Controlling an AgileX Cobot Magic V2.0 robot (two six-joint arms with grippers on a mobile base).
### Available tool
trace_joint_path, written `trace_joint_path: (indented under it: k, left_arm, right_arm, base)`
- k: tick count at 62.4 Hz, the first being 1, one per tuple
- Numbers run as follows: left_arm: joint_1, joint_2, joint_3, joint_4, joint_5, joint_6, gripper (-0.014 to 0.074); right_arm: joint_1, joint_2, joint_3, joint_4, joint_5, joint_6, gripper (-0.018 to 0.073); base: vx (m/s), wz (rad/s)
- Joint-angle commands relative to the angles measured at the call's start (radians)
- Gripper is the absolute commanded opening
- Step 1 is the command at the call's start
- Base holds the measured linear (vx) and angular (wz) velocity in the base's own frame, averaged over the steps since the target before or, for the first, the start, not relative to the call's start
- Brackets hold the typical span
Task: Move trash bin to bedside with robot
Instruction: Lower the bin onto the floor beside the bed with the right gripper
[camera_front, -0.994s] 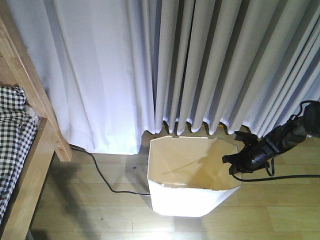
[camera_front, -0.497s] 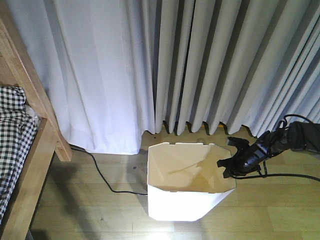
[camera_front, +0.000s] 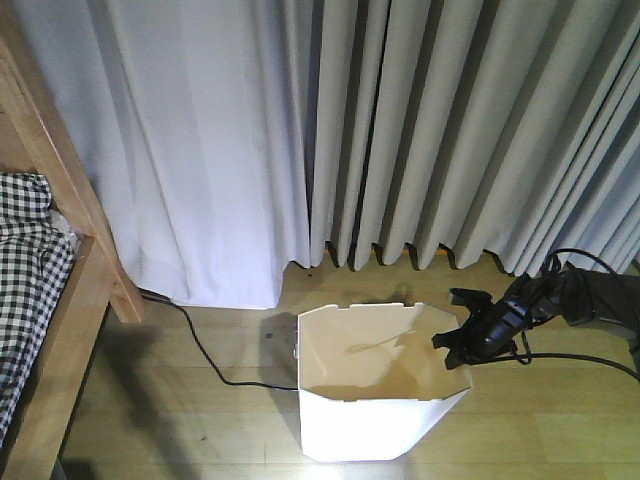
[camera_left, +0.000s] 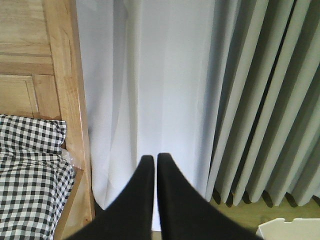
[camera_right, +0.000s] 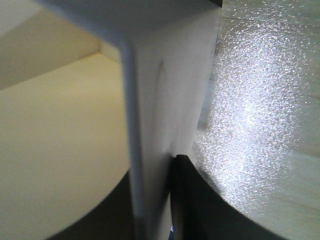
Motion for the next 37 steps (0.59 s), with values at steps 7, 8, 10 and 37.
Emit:
trace_joint_path:
  k: [7,8,10,37]
  left_arm:
    - [0.000,-0.014,0.019,-0.004,-0.069,-0.006,-0.0006]
    - [0.000,-0.014,0.019,-0.004,-0.069,-0.006,-0.0006]
    - [0.000,-0.014,0.019,-0.004,-0.069,-0.006,-0.0006]
    - [0.000,-0.014,0.019,-0.004,-0.069,-0.006,-0.0006]
  right_arm:
    - [-0.004,-0.075,-0.034,0.075,0.086,-0.006,0.0060]
    - [-0.004,-0.075,-0.034,0.075,0.085,-0.006,0.0062]
    - [-0.004,-0.075,-0.034,0.075,0.081,-0.006,0.0068]
    - [-0.004,-0.075,-0.034,0.075,0.050,-0.025,0.0211]
  base:
    - [0.00,0.00]
    - [0.00,0.00]
    - [0.00,0.00]
    - [0.00,0.00]
